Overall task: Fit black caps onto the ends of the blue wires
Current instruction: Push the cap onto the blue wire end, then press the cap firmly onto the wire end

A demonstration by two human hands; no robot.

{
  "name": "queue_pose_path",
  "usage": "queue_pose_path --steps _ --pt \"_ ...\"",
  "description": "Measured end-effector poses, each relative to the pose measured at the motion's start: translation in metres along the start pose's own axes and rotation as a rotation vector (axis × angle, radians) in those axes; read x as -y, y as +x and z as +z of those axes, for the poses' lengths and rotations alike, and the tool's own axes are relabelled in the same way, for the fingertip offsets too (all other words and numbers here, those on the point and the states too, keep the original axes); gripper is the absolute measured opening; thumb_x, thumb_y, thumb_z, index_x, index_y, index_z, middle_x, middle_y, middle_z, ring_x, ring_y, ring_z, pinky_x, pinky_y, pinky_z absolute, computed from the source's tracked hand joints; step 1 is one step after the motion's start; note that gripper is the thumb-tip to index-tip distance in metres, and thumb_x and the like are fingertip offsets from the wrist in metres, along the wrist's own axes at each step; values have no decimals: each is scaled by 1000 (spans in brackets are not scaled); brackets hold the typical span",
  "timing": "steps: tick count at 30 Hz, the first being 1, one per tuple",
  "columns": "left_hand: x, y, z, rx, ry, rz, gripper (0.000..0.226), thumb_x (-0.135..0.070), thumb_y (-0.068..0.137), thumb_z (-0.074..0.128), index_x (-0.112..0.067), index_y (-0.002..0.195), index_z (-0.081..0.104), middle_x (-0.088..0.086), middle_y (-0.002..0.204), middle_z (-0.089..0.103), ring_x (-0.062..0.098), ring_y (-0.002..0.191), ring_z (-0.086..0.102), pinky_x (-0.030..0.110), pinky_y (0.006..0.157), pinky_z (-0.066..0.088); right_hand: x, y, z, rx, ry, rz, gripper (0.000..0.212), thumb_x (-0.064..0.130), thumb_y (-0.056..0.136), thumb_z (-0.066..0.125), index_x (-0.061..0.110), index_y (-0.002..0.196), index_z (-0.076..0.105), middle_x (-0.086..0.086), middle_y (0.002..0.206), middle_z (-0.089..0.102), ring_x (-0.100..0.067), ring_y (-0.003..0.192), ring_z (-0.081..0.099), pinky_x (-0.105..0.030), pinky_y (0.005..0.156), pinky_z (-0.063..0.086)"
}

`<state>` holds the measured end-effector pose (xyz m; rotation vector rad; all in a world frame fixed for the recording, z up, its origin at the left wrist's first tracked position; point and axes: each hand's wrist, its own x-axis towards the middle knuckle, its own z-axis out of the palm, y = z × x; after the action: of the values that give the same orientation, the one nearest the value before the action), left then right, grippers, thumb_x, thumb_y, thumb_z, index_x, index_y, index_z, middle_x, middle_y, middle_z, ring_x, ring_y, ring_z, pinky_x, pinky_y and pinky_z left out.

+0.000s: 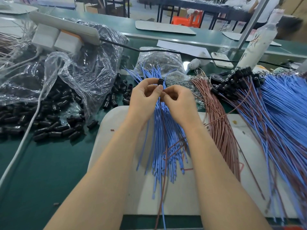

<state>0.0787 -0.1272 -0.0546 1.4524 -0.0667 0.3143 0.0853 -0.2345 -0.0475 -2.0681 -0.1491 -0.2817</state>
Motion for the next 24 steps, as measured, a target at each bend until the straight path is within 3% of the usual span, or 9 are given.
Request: queue_pose_path --steps 4,8,17,21,24 --pt "-1 -1 -1 -19 -3 -13 15 -6 90 60 -21 92 59 -4 81 63 0 70 60 8 65 46 0 -1 1 24 4 -7 18 24 90 65 9 97 69 -4 86 71 -17 83 67 -37 83 53" --pt "-2 -2 -1 -10 -13 -18 12 -4 91 59 -14 98 59 -3 81 63 -7 62 59 7 61 45 -1 -1 1 29 -8 -8 16 20 89 64 6 93 69 -7 85 71 -21 83 67 -42 84 52" --pt "1 -1 0 -7 59 -19 12 -8 91 61 -16 99 58 0 87 64 6 77 60 9 70 47 -4 1 2 -11 35 35 14 23 85 70 11 81 66 1 70 65 -17 70 61 -34 72 51" --pt "1 -1 -1 -14 129 8 16 -10 89 63 -25 91 57 -4 87 65 9 83 61 13 75 48 -6 1 4 13 75 68 15 25 84 71 11 80 65 1 67 63 -17 68 58 -43 78 52" --pt "1 -1 -3 -19 142 15 14 -9 87 65 -21 92 59 -4 85 65 8 81 61 15 77 49 -7 1 5 17 87 73 15 24 84 72 12 79 66 -2 71 65 -17 70 60 -47 81 53"
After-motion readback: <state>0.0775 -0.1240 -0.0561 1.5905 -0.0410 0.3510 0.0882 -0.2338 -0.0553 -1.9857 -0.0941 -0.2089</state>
